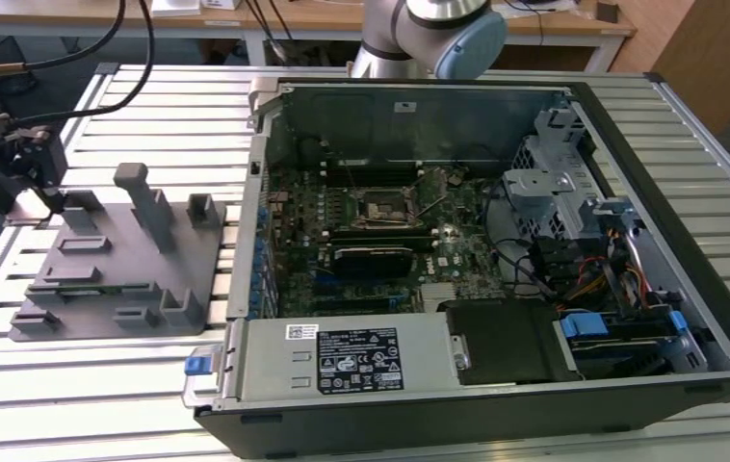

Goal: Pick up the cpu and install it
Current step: 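Pick up the cpu and move it towards the insertion slot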

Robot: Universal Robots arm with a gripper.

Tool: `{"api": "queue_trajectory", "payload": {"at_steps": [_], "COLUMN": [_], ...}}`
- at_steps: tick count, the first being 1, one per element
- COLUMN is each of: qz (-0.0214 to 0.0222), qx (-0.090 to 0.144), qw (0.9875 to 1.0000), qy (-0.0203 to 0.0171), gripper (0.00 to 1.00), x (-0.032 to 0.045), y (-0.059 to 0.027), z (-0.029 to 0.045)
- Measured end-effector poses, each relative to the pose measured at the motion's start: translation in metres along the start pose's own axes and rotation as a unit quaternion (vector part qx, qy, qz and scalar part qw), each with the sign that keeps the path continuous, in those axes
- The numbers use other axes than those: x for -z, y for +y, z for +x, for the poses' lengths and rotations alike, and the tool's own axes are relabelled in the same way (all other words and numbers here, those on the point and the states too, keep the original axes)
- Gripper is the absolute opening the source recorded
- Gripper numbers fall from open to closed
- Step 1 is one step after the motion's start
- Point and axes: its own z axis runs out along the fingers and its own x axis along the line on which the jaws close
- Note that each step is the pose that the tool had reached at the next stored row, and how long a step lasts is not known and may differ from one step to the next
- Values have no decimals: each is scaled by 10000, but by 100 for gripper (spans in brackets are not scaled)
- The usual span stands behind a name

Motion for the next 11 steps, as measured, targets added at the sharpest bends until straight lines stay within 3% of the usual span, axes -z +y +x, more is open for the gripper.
{"api": "queue_trajectory", "payload": {"at_steps": [11], "qz": [0], "qx": [0], "qw": [10000], "qy": [-1], "gripper": [54], "x": [200], "y": [8], "z": [-5]}}
